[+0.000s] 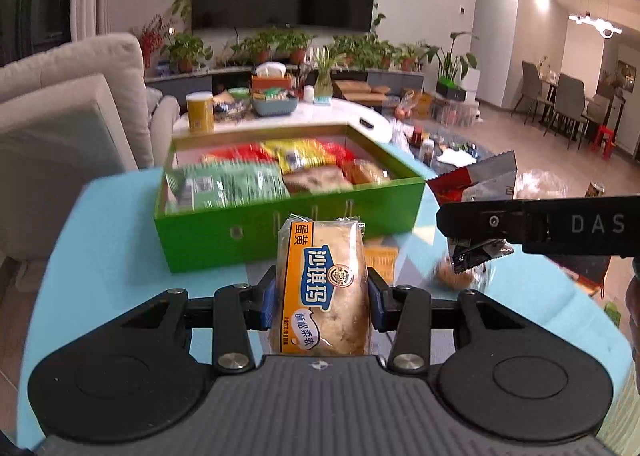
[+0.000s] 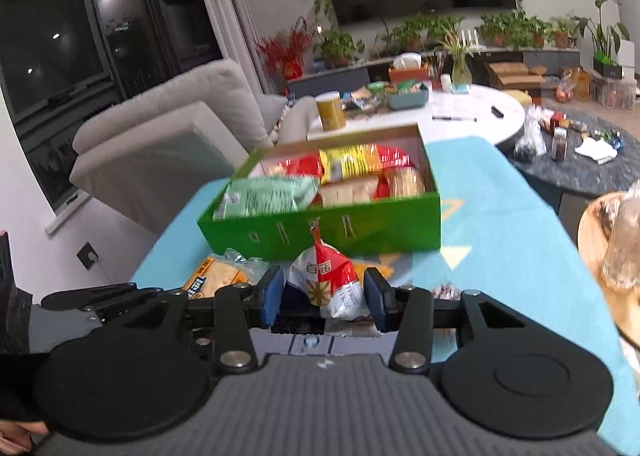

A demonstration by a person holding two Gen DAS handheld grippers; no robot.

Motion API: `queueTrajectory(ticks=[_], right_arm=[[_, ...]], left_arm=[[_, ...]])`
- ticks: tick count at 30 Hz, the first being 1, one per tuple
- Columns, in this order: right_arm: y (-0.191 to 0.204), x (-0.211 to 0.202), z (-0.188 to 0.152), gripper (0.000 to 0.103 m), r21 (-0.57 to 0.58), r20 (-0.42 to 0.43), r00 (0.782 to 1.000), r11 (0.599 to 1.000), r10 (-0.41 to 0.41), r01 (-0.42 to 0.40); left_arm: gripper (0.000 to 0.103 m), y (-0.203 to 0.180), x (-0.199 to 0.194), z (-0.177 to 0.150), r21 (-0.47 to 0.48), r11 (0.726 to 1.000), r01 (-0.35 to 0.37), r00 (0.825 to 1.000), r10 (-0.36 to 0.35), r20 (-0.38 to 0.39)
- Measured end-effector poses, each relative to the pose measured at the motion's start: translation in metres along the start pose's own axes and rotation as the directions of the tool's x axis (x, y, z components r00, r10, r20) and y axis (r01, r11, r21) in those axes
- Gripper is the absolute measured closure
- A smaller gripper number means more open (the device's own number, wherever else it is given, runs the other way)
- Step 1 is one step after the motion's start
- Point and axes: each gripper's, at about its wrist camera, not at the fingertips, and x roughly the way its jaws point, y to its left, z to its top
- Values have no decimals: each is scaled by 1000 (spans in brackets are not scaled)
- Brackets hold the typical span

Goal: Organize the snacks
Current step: 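Carry the bread loaf with the left gripper while the right gripper drops the red-and-white bag into the box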

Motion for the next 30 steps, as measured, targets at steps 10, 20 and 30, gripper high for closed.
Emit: queueTrajectory(ticks=[10, 20, 30], right_arm=[[-6, 9, 28, 25, 10, 53, 999, 1000, 11, -11], [-18, 32, 59, 25, 29, 84, 996, 999, 16, -19], [-36, 70, 74, 25, 44, 65, 998, 999, 0, -3]], left_arm=[[63, 10, 0, 39, -3, 1000, 6, 997, -5, 78], [63, 24, 33, 80, -25, 1000, -6, 995, 9, 95], [63, 24, 83, 105, -33, 999, 8, 997, -5, 78]])
